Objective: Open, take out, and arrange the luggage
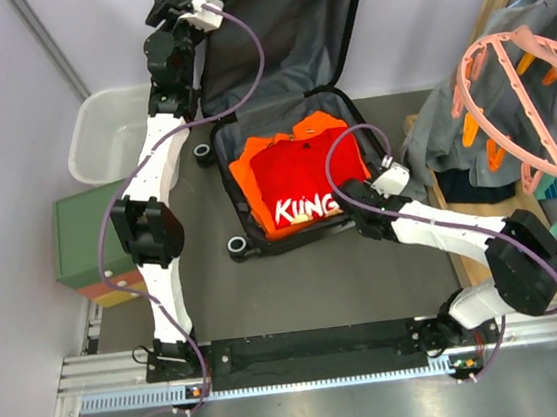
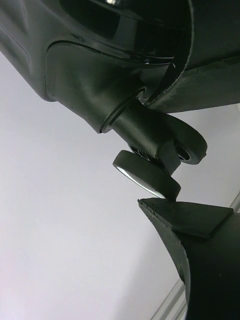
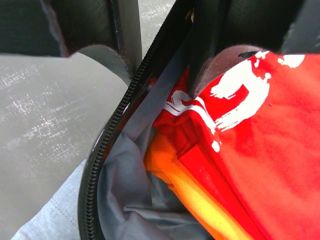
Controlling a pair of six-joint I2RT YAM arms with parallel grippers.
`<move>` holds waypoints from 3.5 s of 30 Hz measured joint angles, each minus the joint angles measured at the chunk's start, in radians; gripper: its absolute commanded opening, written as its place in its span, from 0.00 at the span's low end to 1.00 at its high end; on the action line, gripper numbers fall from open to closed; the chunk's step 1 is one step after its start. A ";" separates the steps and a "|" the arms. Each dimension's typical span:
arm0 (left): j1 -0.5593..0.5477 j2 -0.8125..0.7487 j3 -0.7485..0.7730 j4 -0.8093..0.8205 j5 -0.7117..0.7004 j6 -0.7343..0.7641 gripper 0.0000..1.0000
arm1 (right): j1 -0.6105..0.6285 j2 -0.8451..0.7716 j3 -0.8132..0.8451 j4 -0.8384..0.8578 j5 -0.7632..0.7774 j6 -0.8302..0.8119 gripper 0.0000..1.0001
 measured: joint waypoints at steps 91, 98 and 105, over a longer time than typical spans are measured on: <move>-0.312 -0.666 -1.166 -0.976 0.402 -0.089 0.00 | -0.188 0.042 0.266 -0.237 -0.940 -1.662 0.04; -0.295 -0.616 -1.137 -0.917 0.326 -0.083 0.02 | -0.188 0.081 0.285 -0.159 -0.885 -1.609 0.10; -0.259 -0.593 -1.110 -0.882 0.312 -0.083 0.68 | -0.188 0.092 0.286 -0.115 -0.859 -1.571 0.37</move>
